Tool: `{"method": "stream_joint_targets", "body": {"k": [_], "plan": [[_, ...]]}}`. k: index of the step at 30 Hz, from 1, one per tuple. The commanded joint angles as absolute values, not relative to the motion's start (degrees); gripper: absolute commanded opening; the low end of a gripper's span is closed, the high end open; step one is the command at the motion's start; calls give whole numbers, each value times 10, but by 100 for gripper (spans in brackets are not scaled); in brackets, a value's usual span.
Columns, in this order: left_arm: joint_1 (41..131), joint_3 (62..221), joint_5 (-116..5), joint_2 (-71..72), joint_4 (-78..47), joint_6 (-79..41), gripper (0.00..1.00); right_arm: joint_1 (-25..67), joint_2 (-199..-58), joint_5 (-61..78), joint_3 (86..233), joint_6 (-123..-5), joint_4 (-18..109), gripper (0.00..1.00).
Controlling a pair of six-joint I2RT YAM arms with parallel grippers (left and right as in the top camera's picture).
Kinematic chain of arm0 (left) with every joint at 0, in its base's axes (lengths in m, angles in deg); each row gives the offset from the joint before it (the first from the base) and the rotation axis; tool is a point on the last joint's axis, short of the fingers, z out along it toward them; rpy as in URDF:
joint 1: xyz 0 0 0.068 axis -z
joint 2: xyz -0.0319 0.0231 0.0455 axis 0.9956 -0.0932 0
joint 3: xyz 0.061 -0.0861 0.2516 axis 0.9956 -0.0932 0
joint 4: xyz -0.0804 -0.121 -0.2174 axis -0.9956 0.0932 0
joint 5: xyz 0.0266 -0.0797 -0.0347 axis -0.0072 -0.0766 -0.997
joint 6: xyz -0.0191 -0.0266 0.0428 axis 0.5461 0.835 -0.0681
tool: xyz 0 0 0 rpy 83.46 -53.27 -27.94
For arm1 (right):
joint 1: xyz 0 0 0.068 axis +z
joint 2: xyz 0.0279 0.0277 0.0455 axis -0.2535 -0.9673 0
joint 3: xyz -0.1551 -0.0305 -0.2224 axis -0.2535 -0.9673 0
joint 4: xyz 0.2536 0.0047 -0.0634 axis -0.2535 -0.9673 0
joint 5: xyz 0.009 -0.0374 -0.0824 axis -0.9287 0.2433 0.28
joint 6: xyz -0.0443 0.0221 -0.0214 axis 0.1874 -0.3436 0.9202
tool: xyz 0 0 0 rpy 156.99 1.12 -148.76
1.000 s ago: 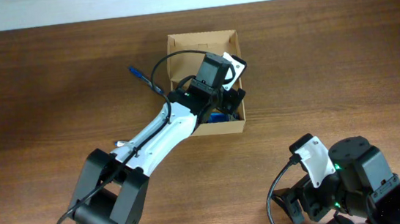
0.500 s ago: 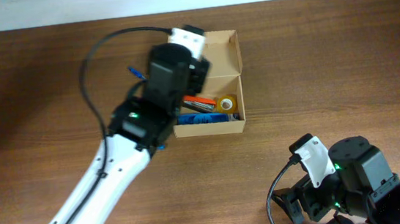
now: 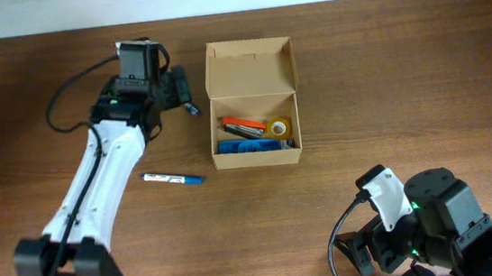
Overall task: Pack container
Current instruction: 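Move the left gripper to the blue pen and grasp it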
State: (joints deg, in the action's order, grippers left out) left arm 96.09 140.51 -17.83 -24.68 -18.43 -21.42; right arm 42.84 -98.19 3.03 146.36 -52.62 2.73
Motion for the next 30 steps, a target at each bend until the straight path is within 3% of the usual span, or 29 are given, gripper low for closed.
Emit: {"method": "stream_joint_targets", "body": {"k": [1,4,10,15,21,27,28,30], "plan": [[960,1408,-213,-263,-195,-202,100,431,-980,31,1471,-526,28,99],[961,1408,-213,-280,-212,-183,100,431,-980,31,1471,-526,28,99],[943,1419,-208,-308,-203,-34,98,431,-980,31,1471,-526,28,99],[941,1562,-198,-394,-89,-30,91,431,-980,31,1471,-526,28,99],[941,1764,-192,-546,52,-19,90,431,-980,31,1471,-526,28,99],[941,1800,-210,-615,60,0,89,431,-980,31,1471,-526,28,99],[941,1800,-210,-619,60,0,83,431,-980,31,1471,-526,28,99],[941,1800,-210,-626,58,0,82,431,-980,31,1471,-526,28,99]]}}
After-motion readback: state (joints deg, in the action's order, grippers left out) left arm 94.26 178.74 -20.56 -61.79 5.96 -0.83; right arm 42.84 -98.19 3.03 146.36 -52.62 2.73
